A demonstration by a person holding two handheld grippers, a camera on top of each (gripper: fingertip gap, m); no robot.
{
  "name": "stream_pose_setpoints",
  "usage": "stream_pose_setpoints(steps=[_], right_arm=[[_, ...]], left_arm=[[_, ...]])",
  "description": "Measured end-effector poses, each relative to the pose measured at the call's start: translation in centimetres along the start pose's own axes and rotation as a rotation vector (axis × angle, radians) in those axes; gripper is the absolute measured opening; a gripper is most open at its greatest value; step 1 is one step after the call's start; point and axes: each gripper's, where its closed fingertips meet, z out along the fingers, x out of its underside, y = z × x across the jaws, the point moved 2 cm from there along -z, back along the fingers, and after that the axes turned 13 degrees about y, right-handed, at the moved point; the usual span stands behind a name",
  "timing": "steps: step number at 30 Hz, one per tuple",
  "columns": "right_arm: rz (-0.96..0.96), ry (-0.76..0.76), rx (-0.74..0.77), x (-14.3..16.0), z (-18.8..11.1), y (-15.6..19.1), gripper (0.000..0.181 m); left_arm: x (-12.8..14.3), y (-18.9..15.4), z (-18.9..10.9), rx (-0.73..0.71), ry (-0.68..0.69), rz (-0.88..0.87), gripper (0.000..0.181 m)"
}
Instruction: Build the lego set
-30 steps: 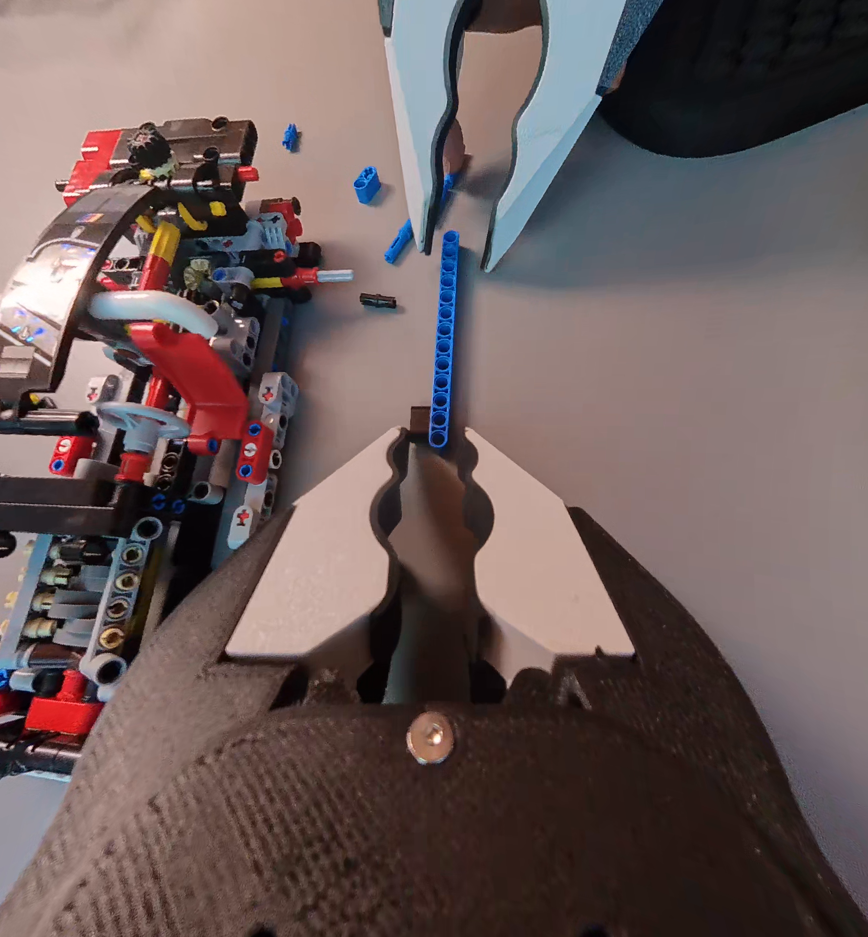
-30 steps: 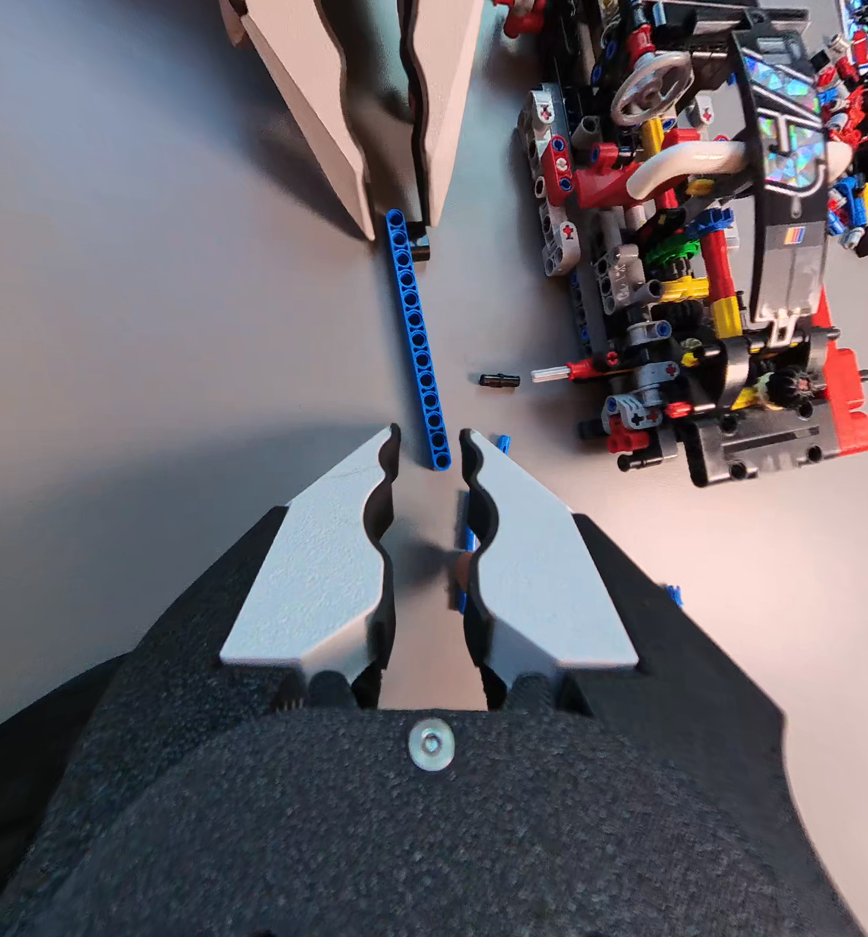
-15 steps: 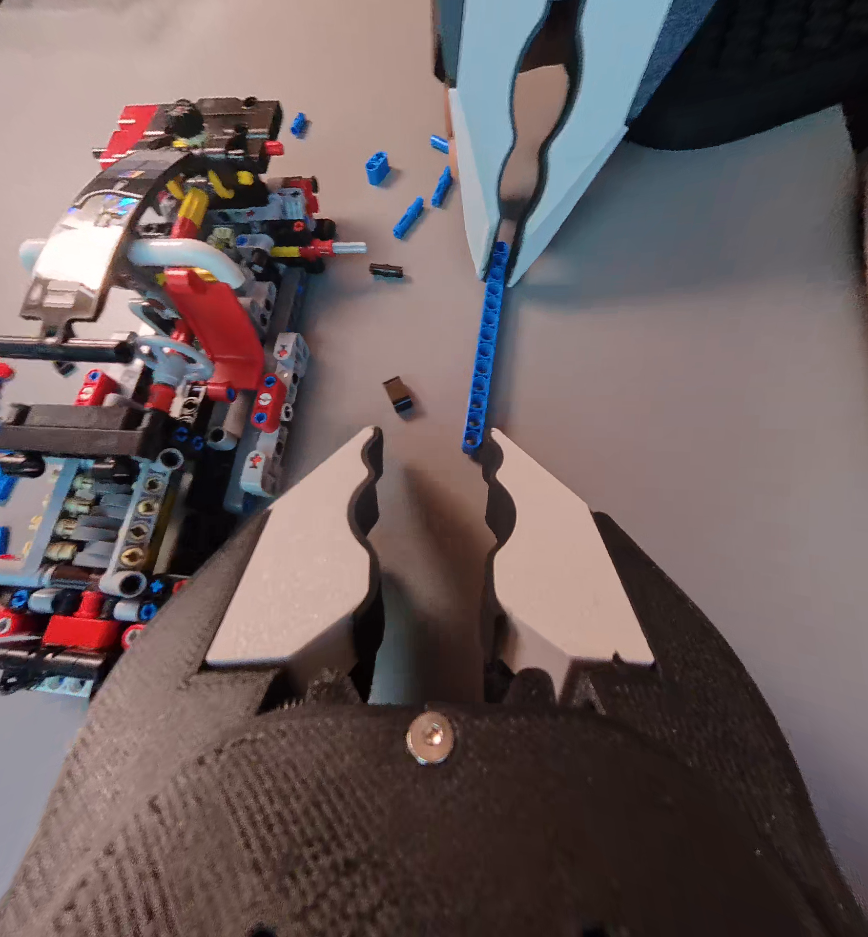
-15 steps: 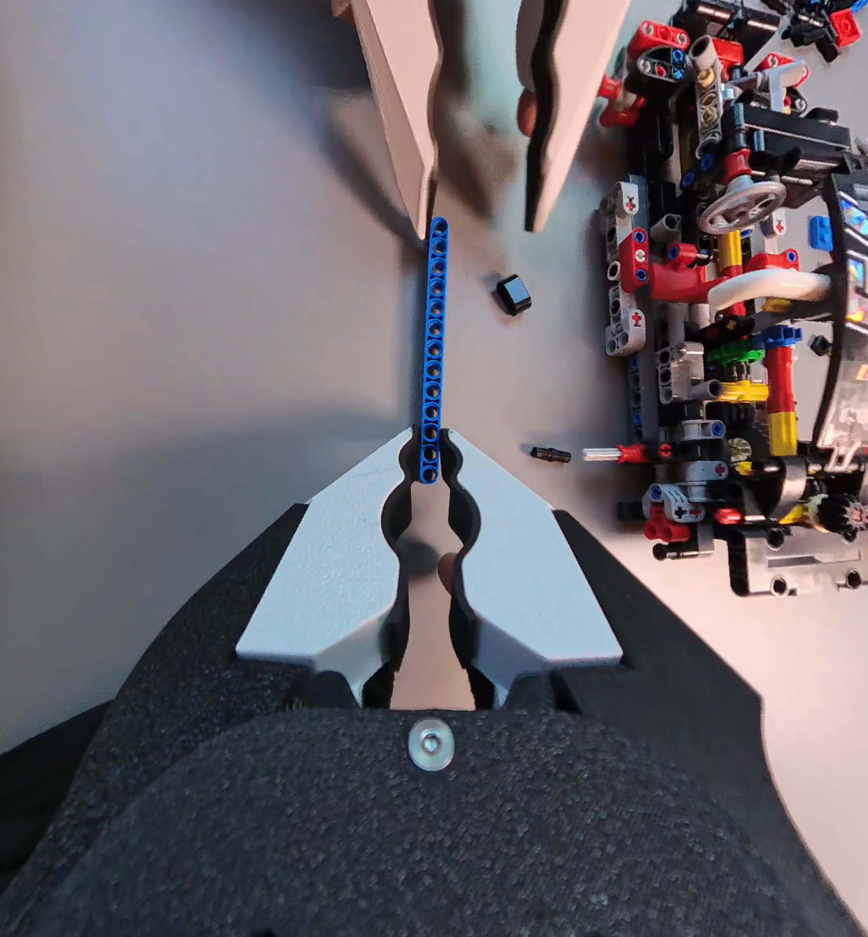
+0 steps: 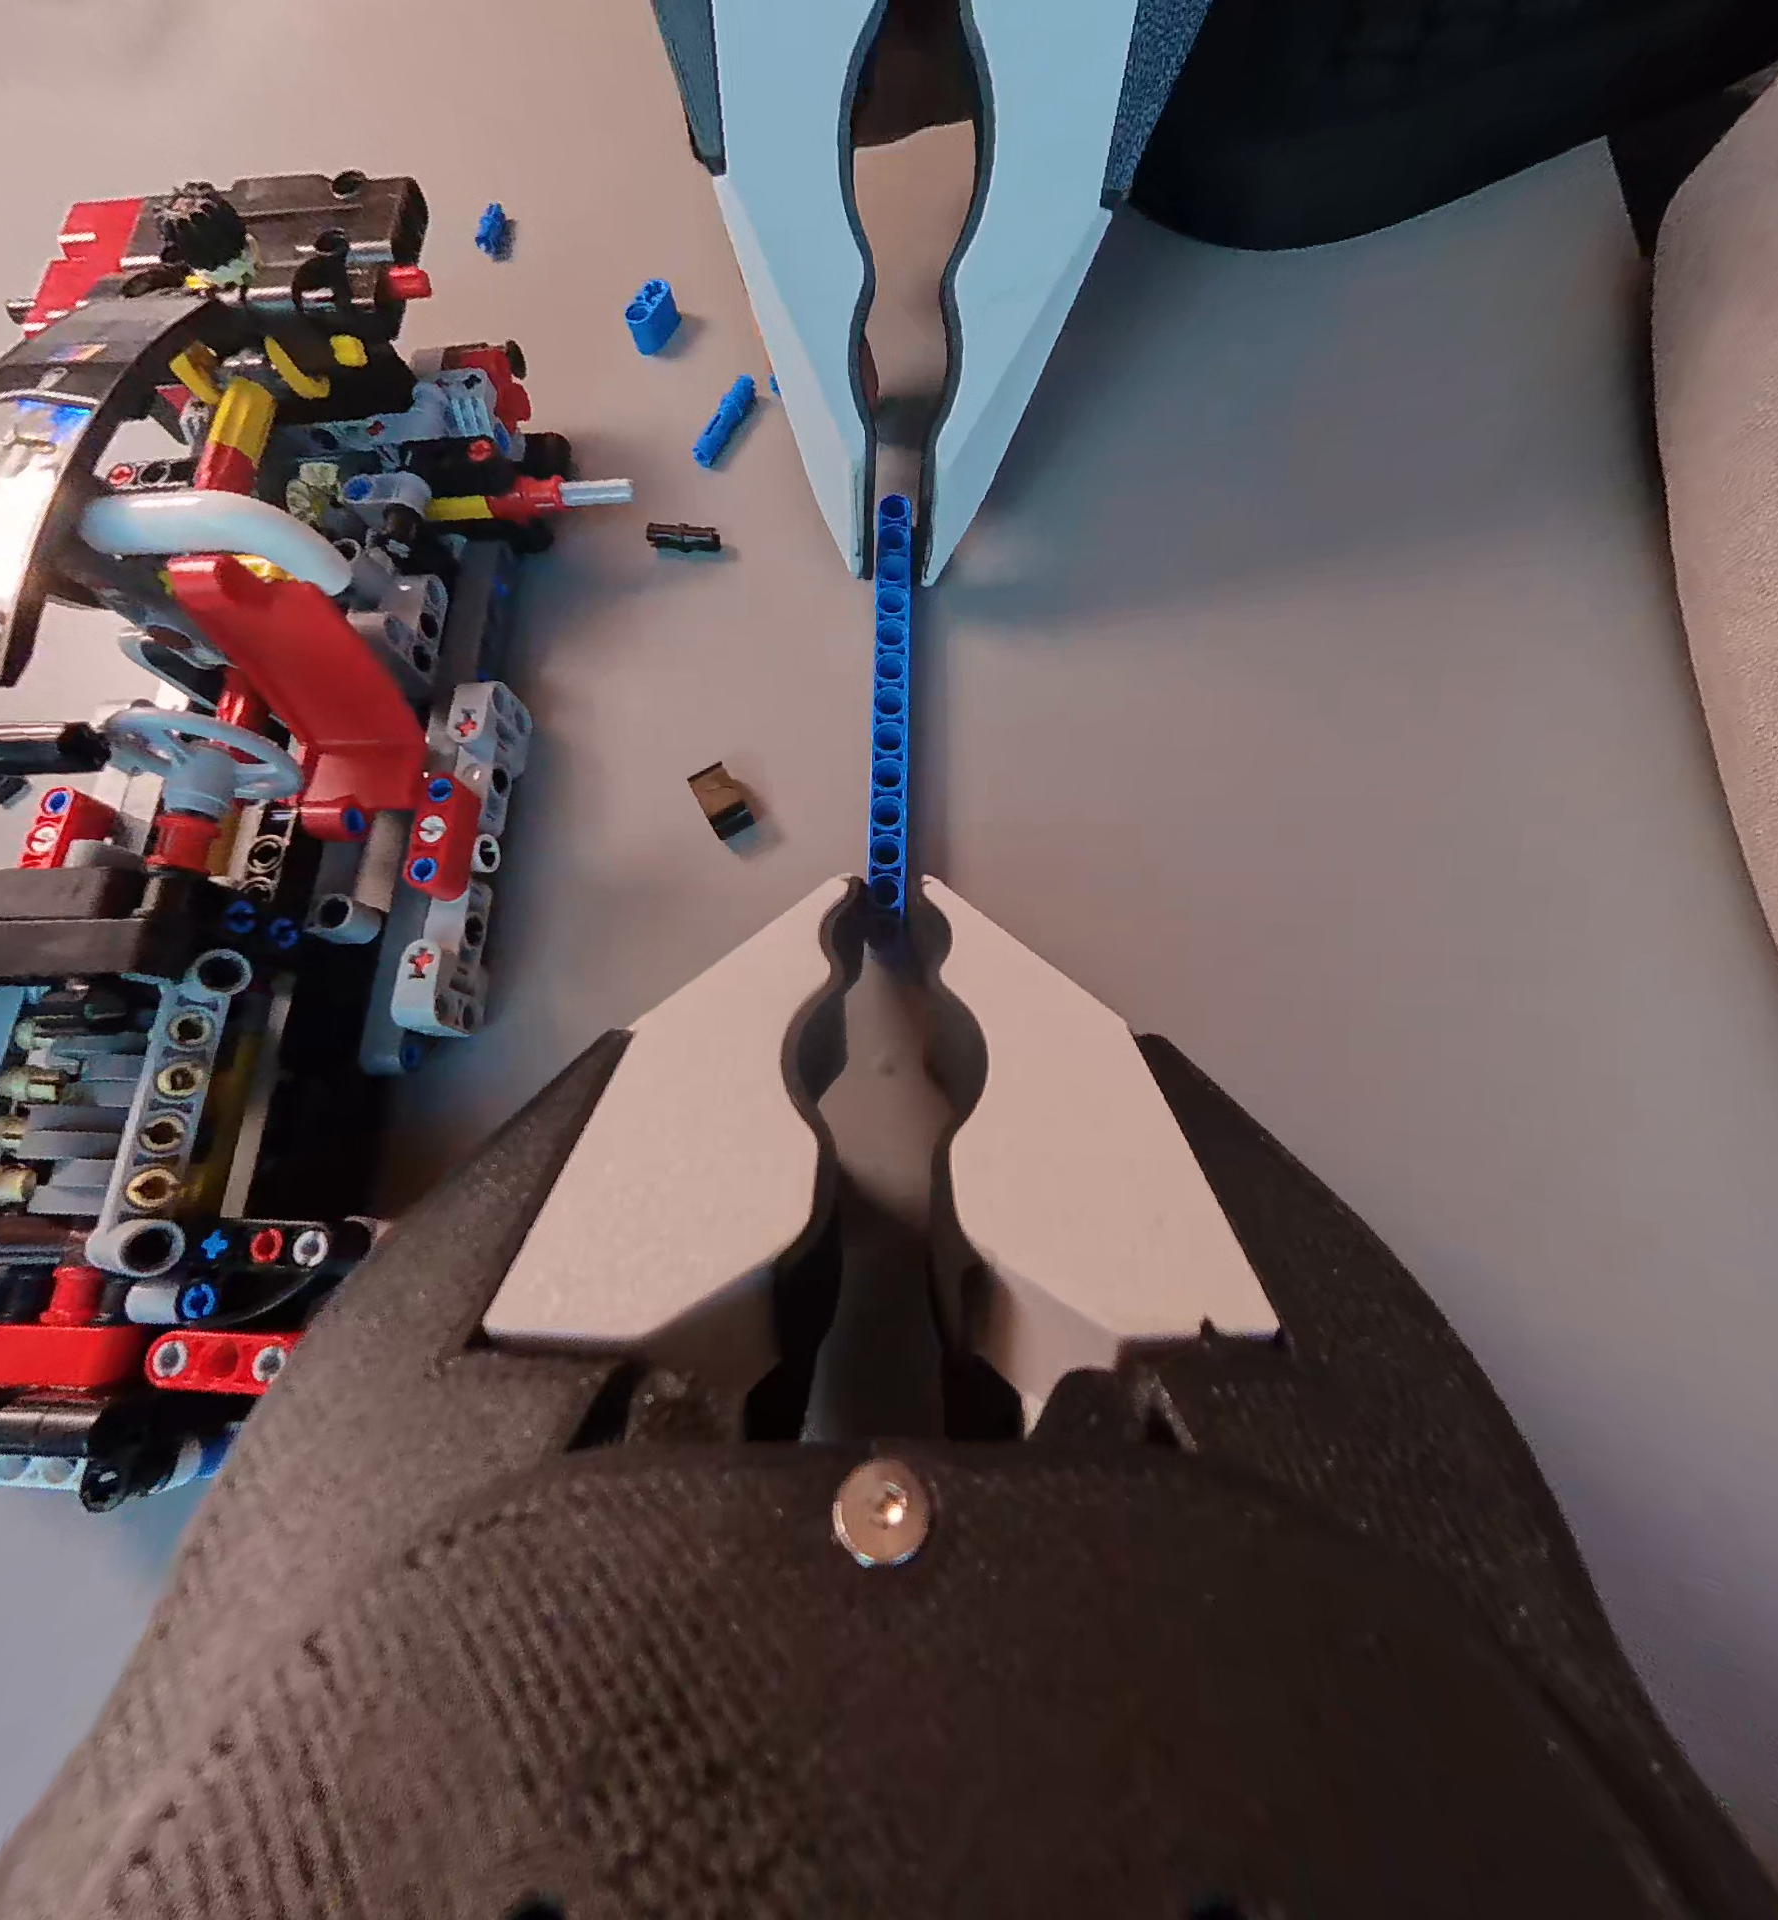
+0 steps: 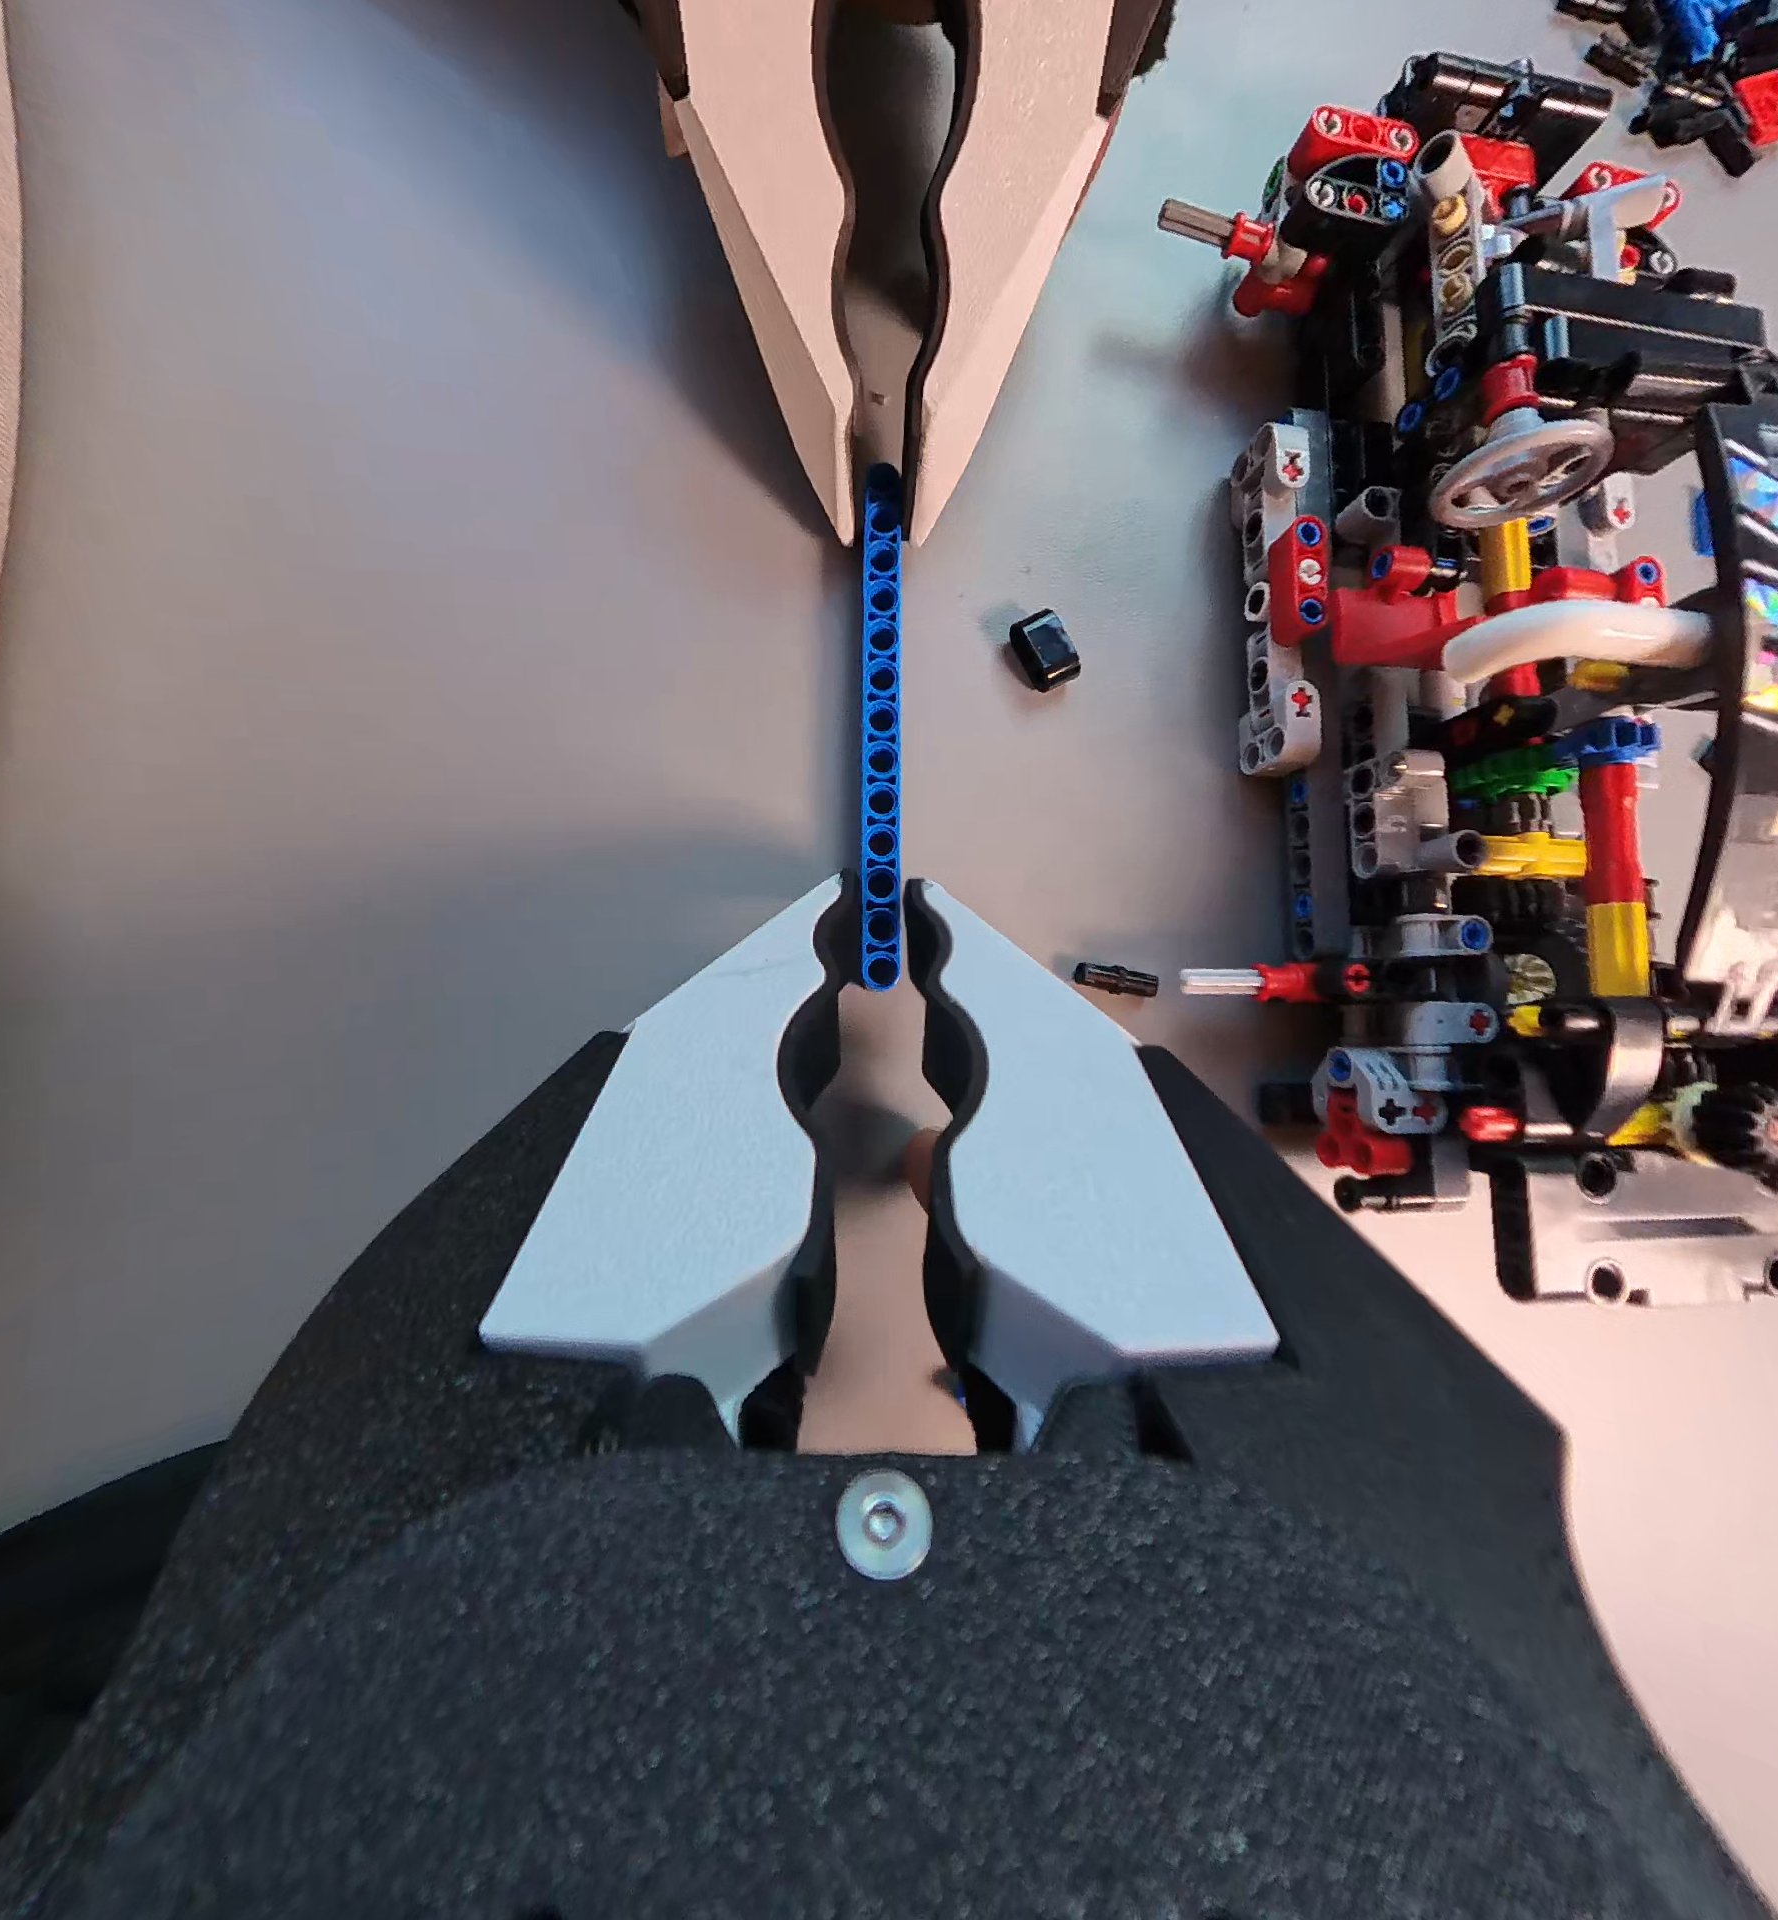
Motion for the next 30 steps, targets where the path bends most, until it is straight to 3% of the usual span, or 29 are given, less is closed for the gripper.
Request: stream_pose_setpoints(steps=[5,10,15,30], right_arm=[[0.093,-0.091,0.036,0.3,-2.5,-0.9,0.012],[0.206,-0.095,0.113,2.7,-4.1,-2.1,0.014],[0.278,-0.085,0.133,4.4,-3.9,-2.4,0.015],[0.286,-0.066,0.150,4.5,-3.2,-2.9,0.015]], left_arm=[[0.0,0.1,0.0,0.001,-0.001,-0.011,0.006],[0.2,0.6,0.0,-0.036,0.006,-0.016,0.006],[0.2,0.8,0.0,-0.025,0.000,-0.033,0.006],[0.2,1.0,-0.2,-0.036,-0.005,-0.041,0.014]])
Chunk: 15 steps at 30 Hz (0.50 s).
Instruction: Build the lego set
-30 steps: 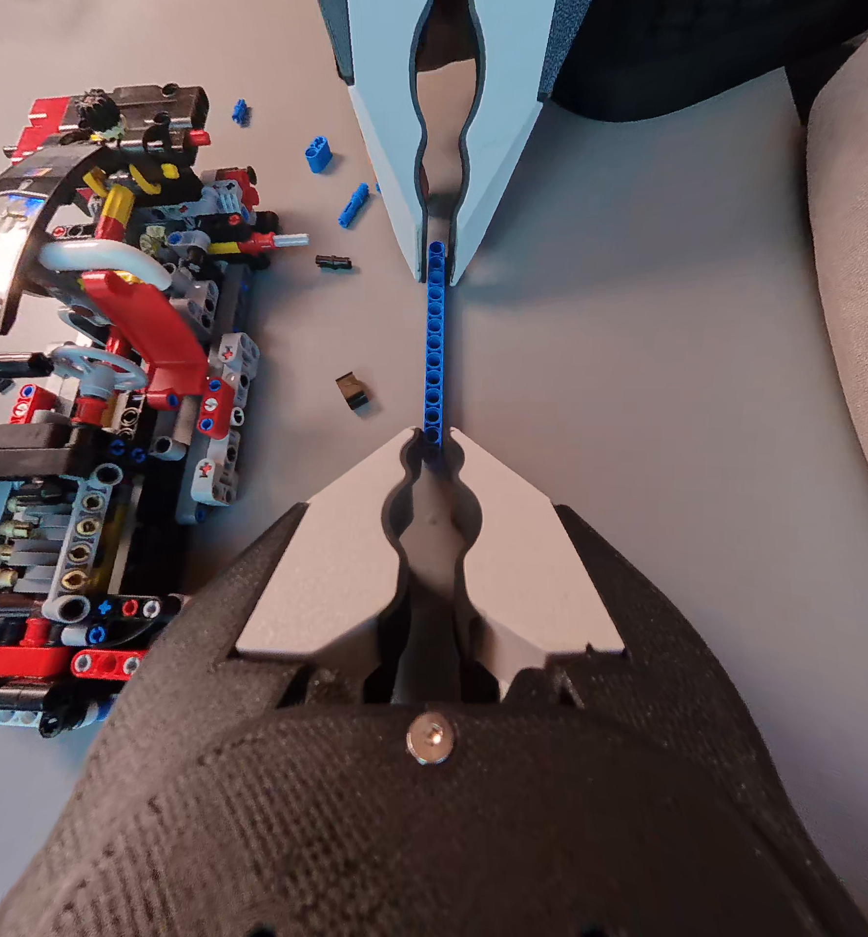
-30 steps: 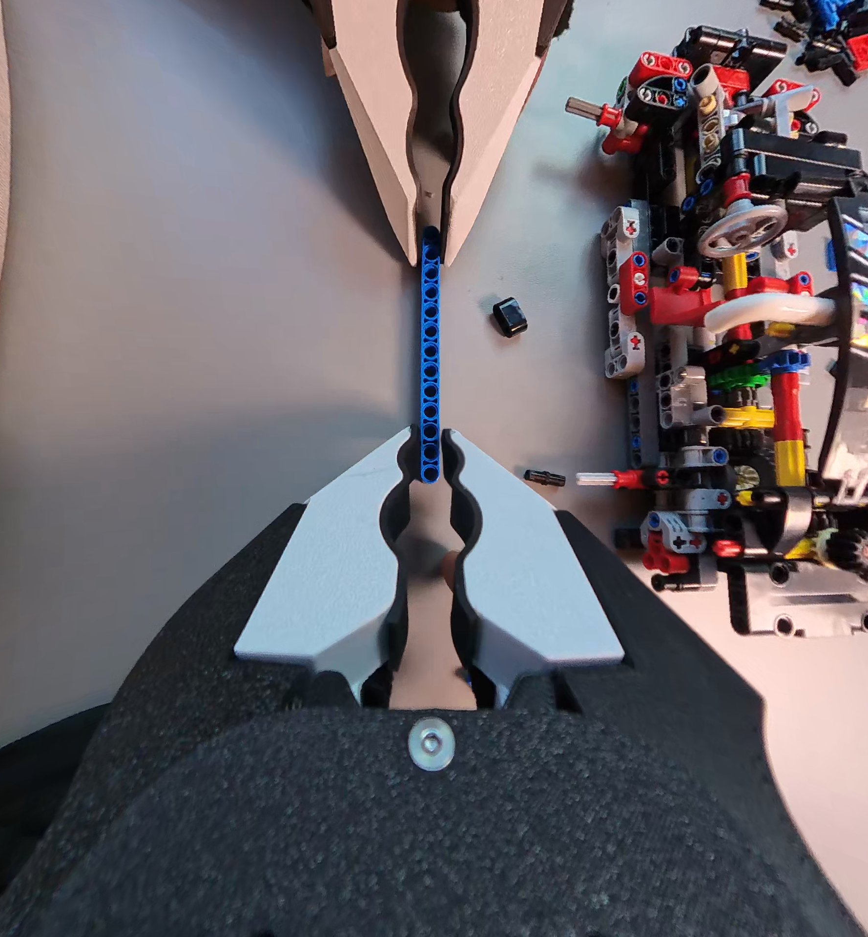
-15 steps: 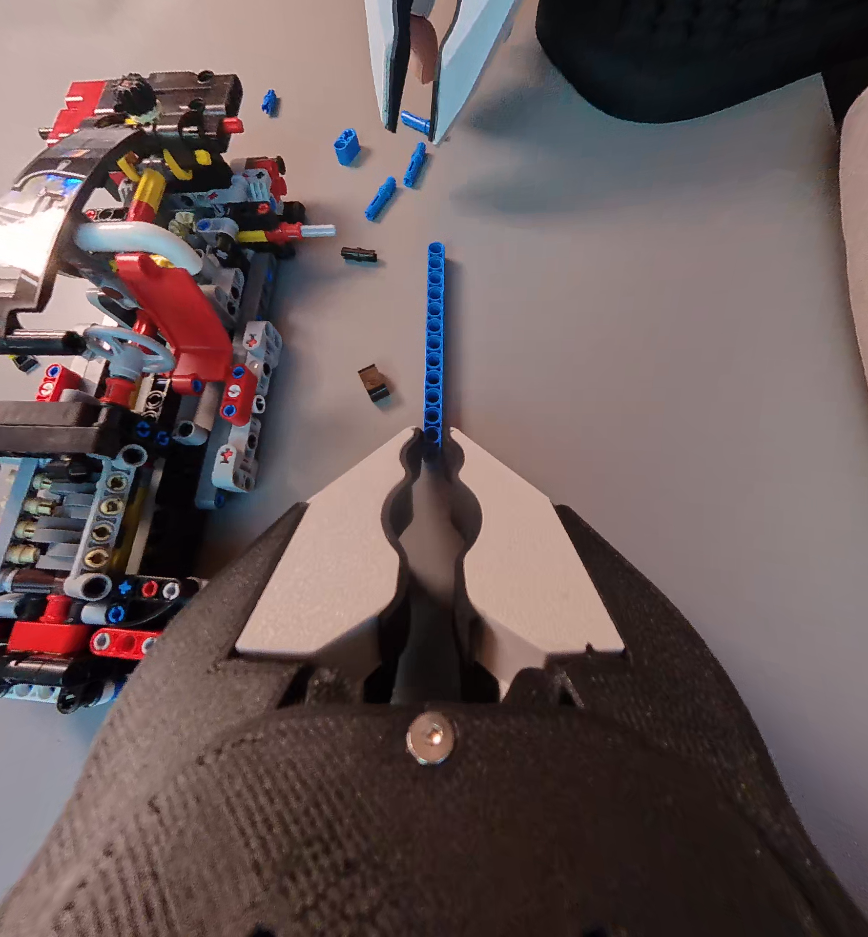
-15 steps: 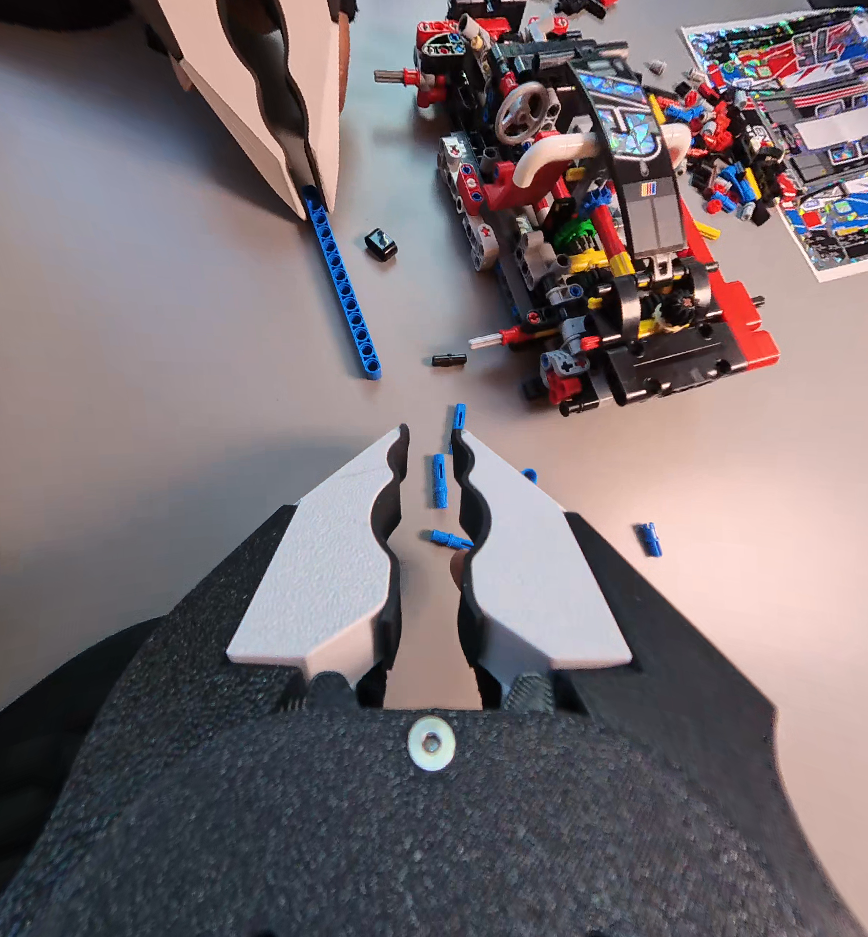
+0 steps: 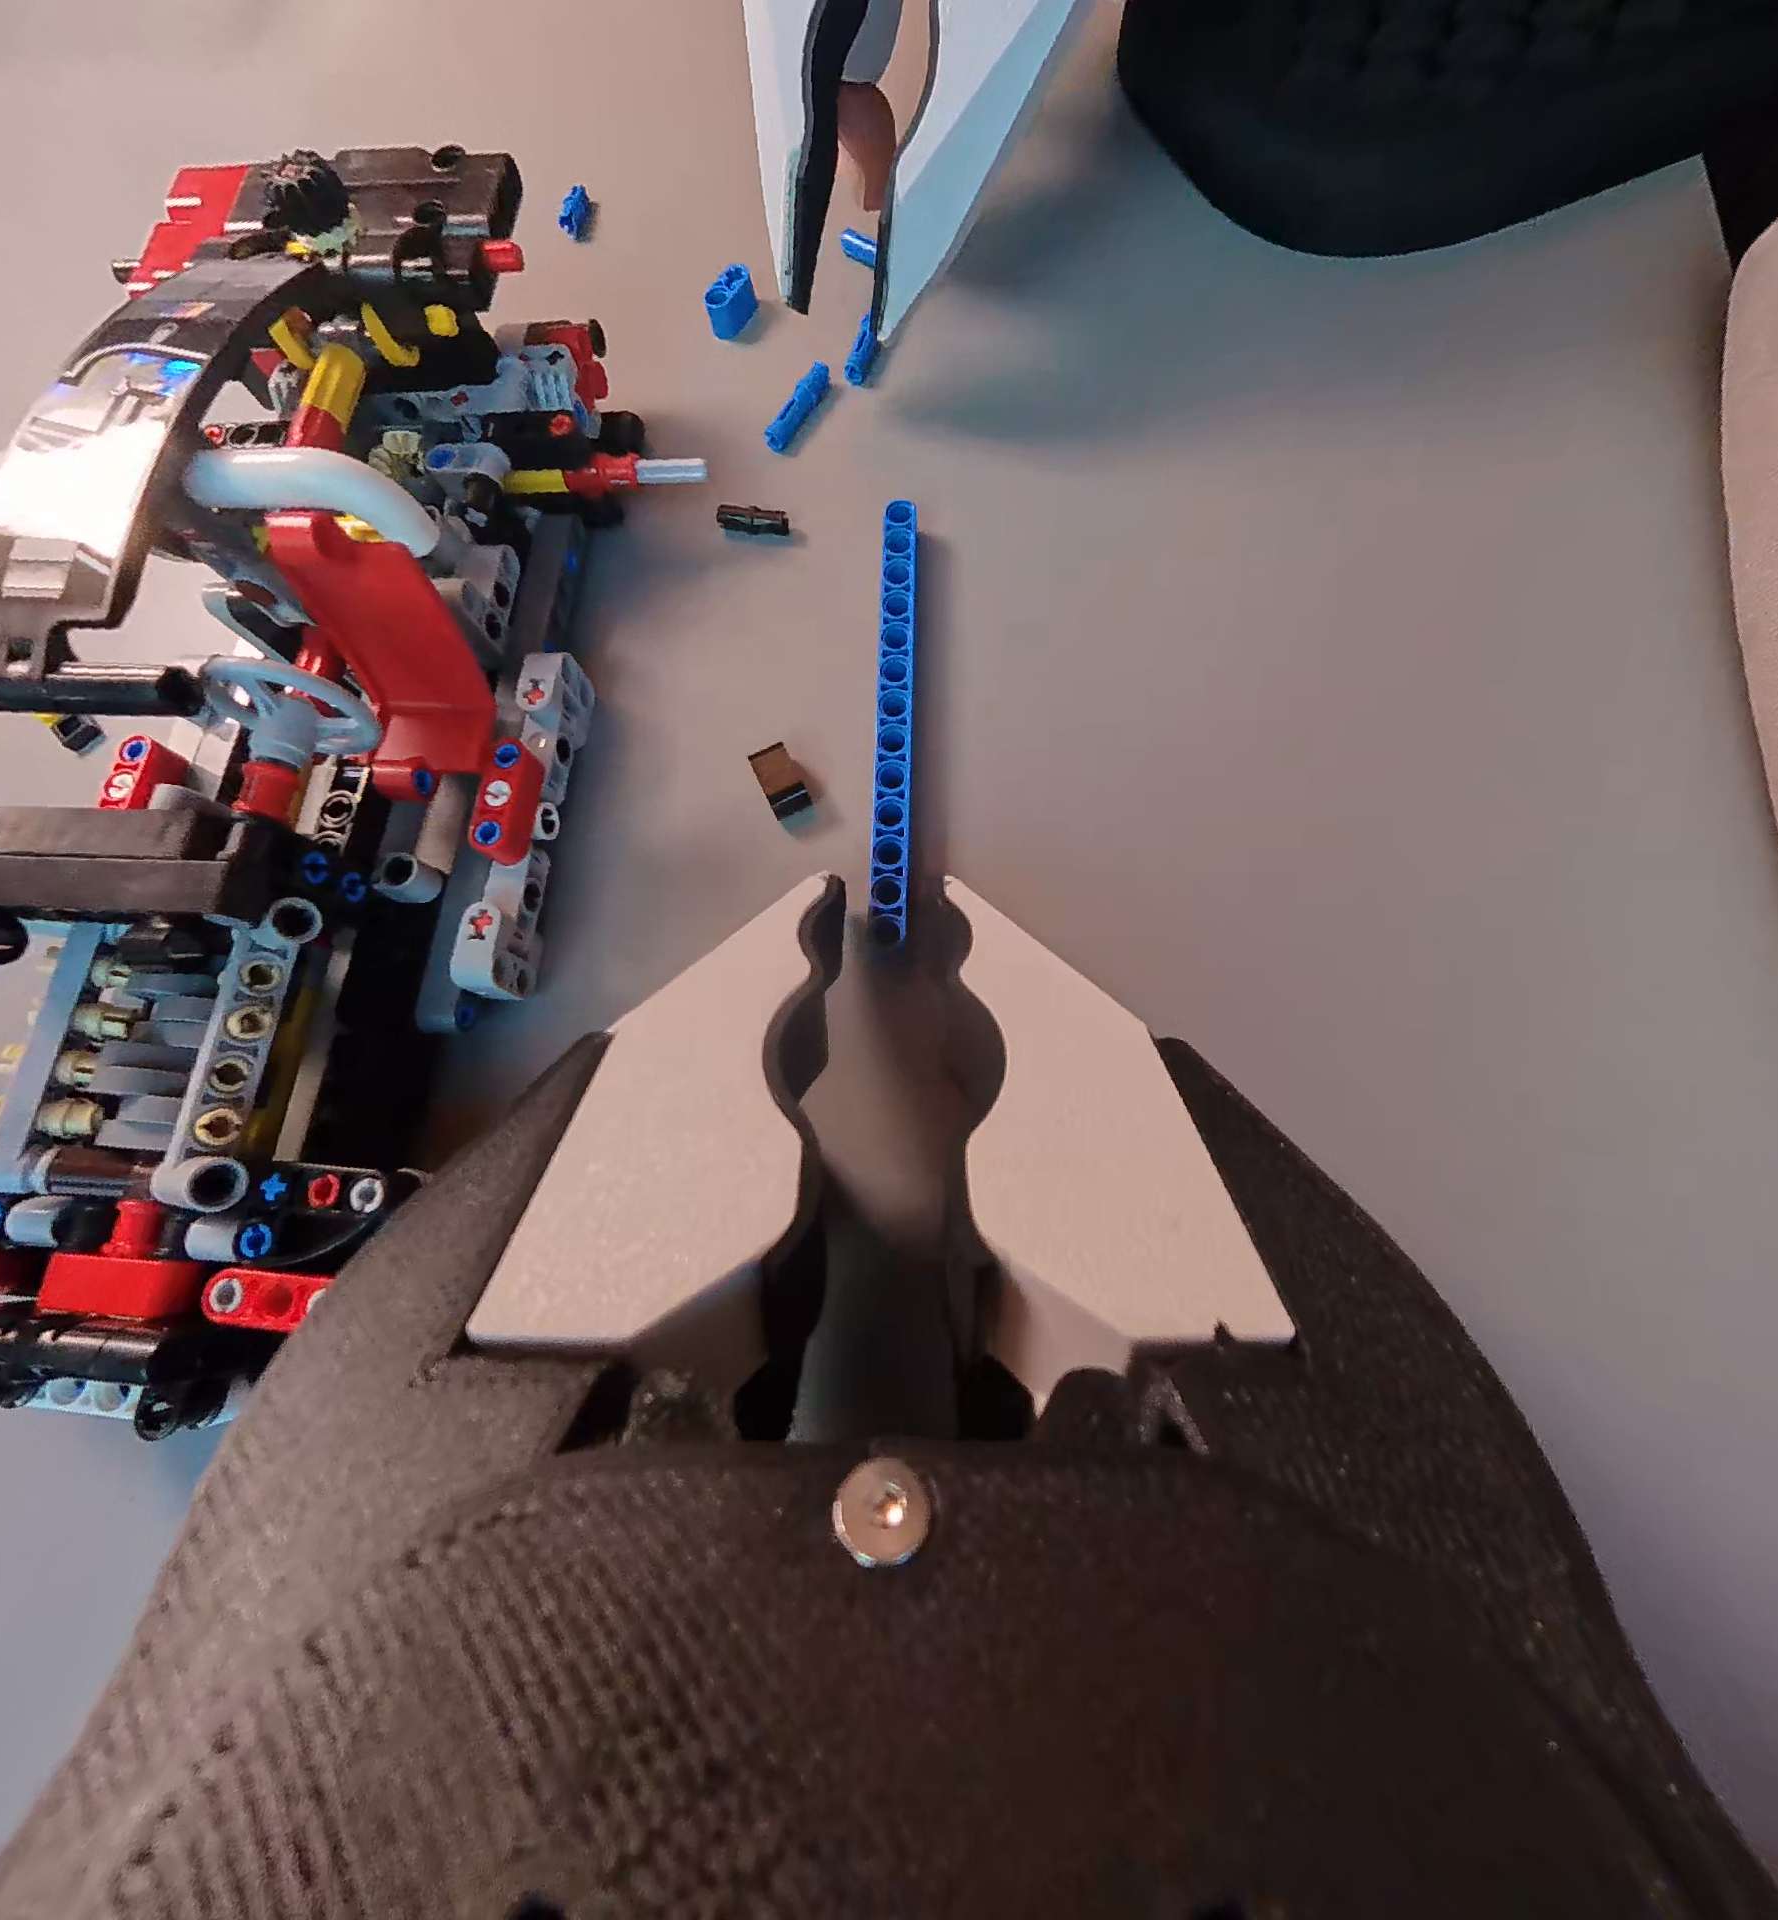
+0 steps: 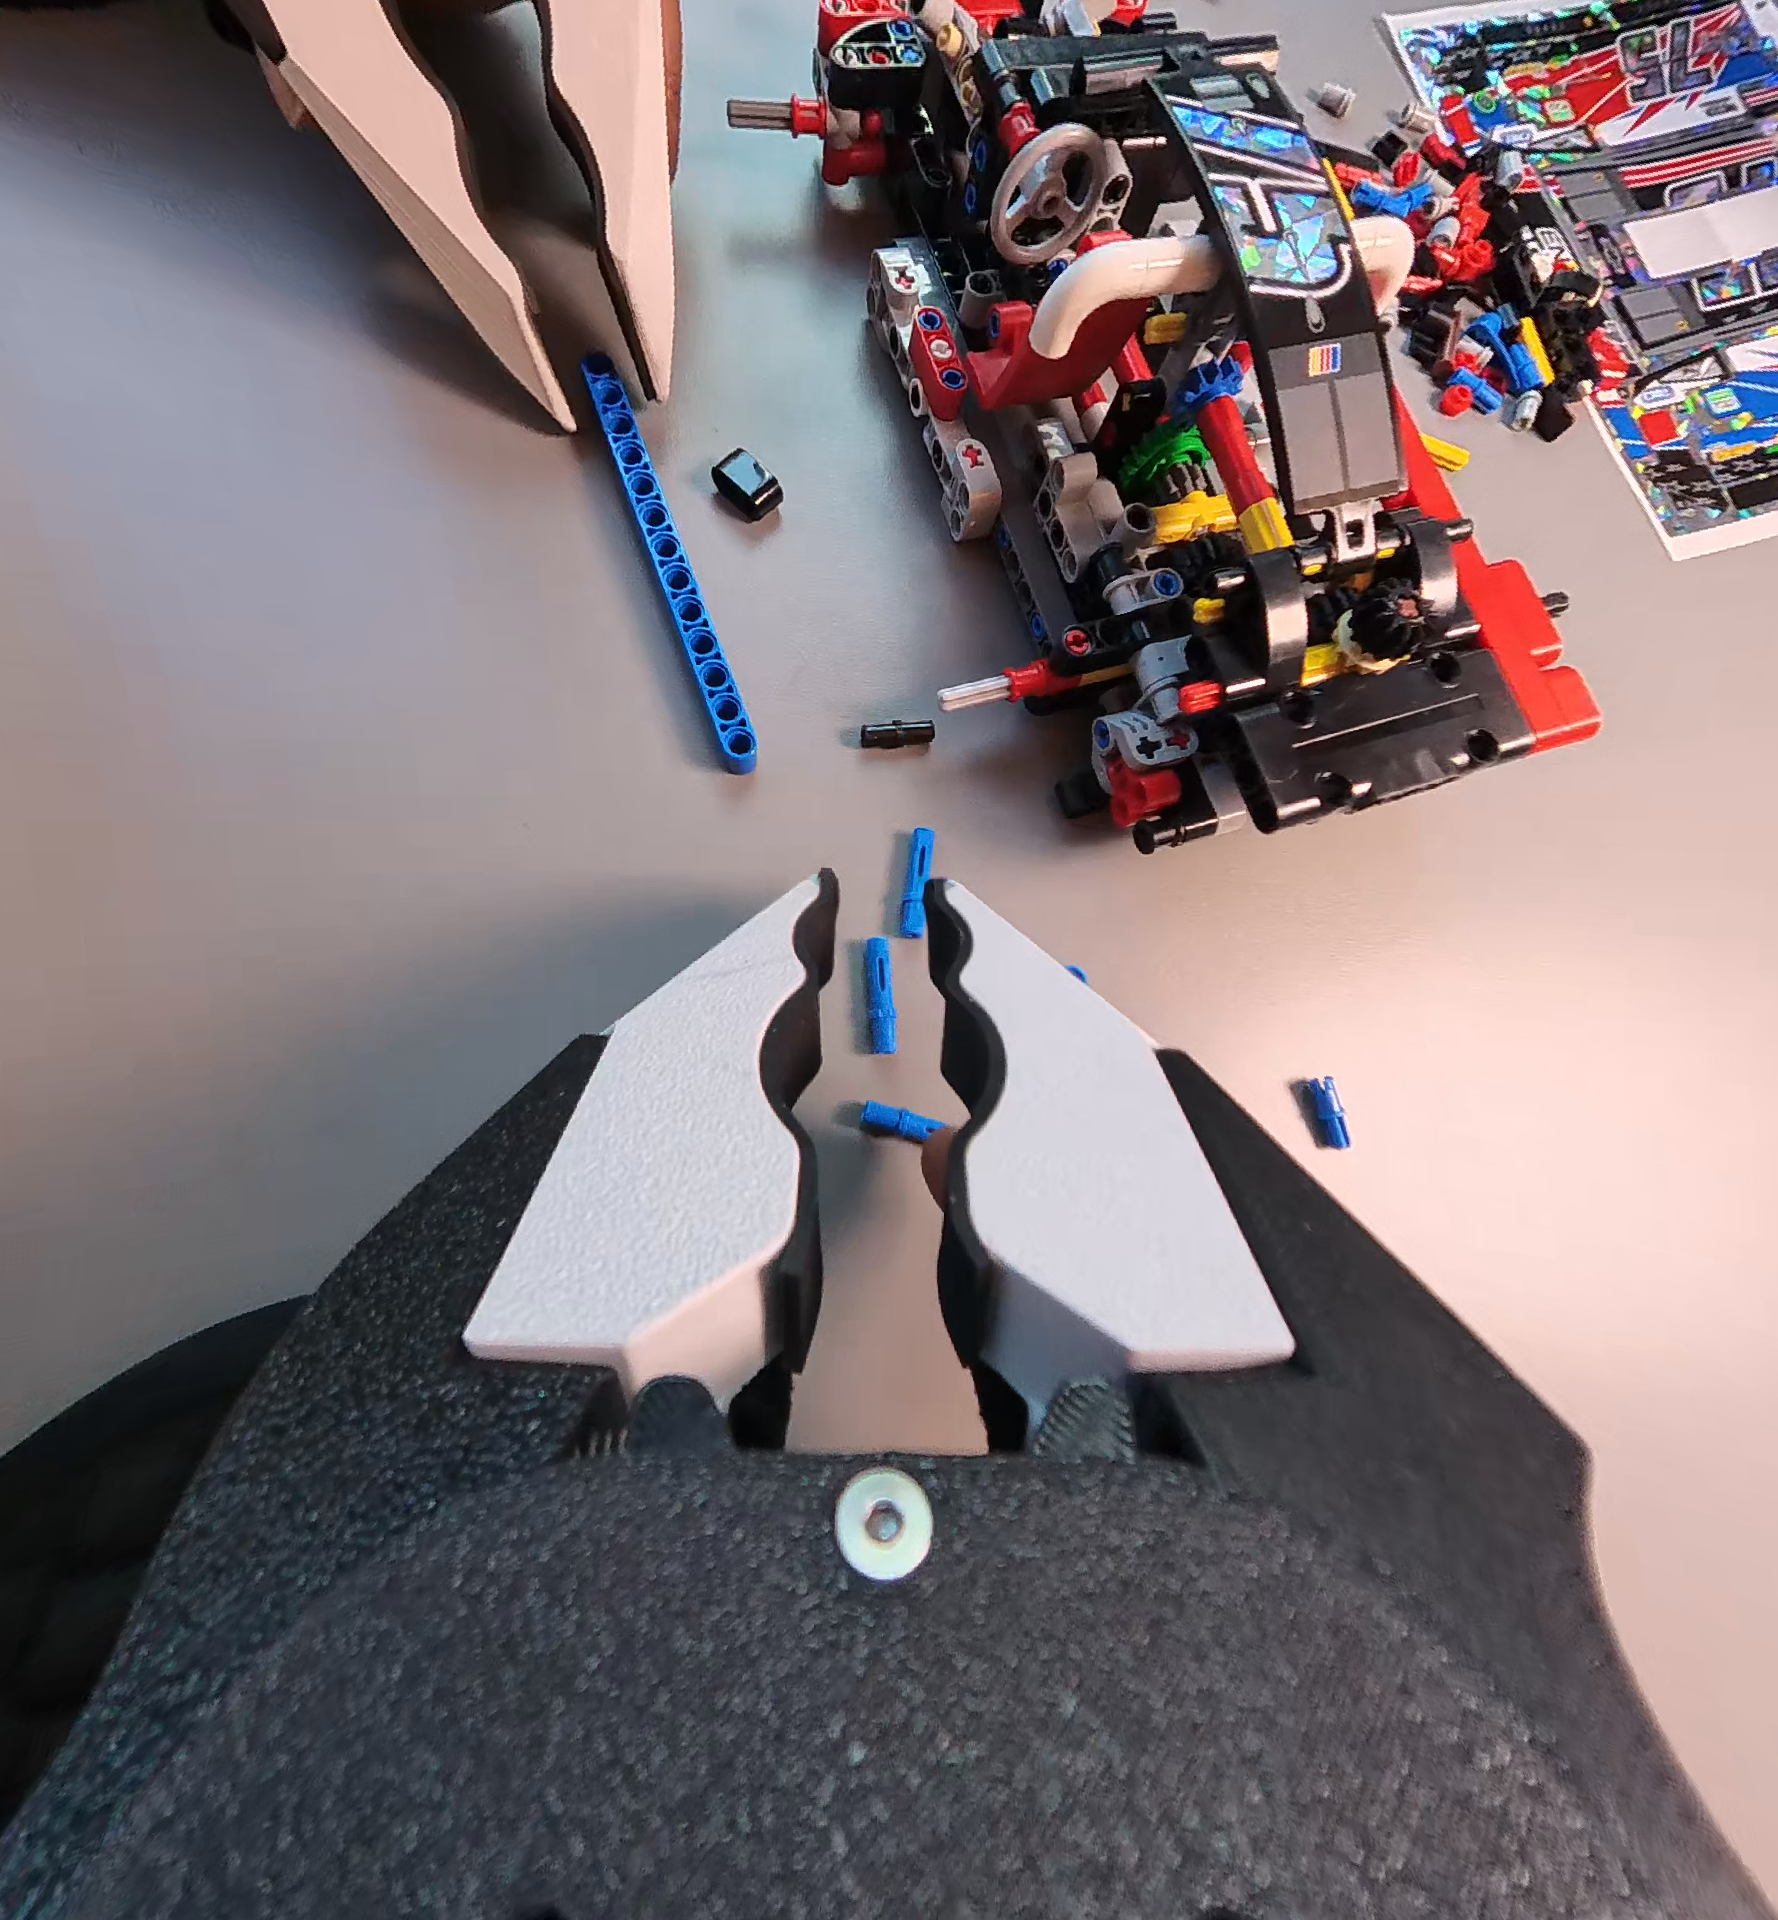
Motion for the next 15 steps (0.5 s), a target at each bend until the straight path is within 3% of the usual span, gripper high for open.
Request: stream_pose_setpoints(steps=[9,15], right_arm=[[0.047,0.063,0.026,1.9,-1.5,-1.5,0.022],[0.037,0.109,-0.047,2.7,-1.4,-0.1,0.025]], left_arm=[[0.1,-0.1,-0.1,0.007,0.011,-0.005,0.011],[0.1,-0.2,0.0,0.014,0.010,-0.003,0.006]])
